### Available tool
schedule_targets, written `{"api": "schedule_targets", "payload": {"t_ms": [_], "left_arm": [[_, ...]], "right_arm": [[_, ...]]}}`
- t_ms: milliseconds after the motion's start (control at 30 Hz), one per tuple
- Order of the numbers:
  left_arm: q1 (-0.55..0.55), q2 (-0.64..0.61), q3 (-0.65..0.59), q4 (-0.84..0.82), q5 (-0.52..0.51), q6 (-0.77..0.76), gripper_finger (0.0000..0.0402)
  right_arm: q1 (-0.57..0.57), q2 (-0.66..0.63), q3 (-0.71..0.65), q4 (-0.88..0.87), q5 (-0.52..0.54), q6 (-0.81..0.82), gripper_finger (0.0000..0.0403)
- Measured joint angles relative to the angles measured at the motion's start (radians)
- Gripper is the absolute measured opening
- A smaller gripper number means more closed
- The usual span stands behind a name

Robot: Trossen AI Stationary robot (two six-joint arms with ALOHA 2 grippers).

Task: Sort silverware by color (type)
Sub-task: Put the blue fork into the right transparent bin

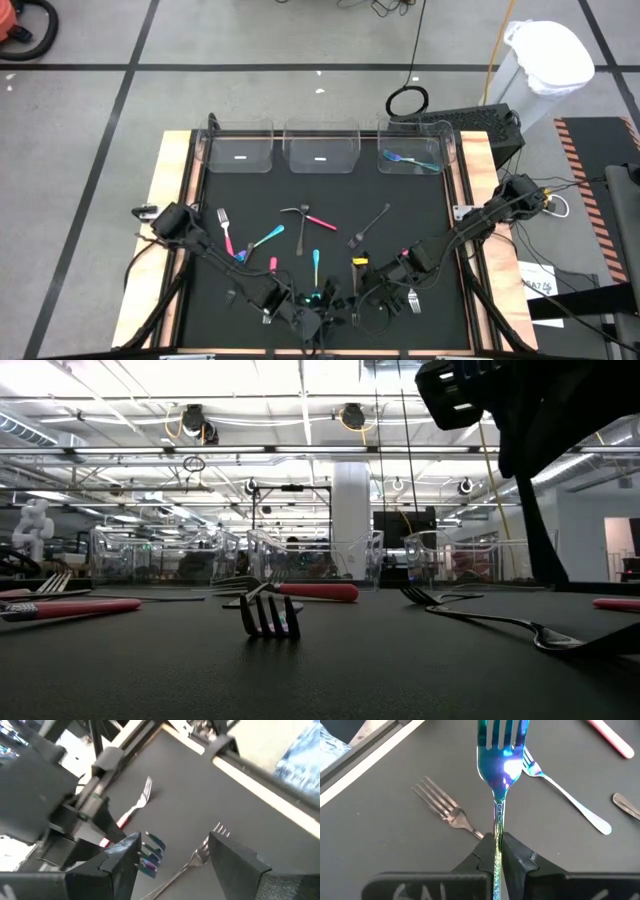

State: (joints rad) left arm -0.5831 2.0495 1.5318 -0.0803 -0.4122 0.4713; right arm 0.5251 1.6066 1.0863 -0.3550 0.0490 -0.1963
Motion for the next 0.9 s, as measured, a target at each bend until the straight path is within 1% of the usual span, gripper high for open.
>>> {"api": "schedule_targets", "payload": {"t_ms": [233,333,433,900], "left_arm": [[0.007,0.007,0.000,0.006,-0.019,0.006,0.0233],[0.007,0.007,0.000,0.001,-0.033,0.006,0.0223],[0.007,0.007,0.000,-0.007,-0.033,0.006,0.0196],[0.014,0.006,0.000,-0.038,-0.035,0.010,0.0029]], "right_arm": [[-0.007,0.000,0.000,0.000,-0.001,-0.001,0.0011],[-0.007,0.000,0.000,0.000,-0.002,-0.002,0.0011],[-0.007,0.000,0.000,0.000,-0.002,-0.006,0.0011],[-0.008,0.000,0.000,0.006,0.002,-0.063,0.0013]]}}
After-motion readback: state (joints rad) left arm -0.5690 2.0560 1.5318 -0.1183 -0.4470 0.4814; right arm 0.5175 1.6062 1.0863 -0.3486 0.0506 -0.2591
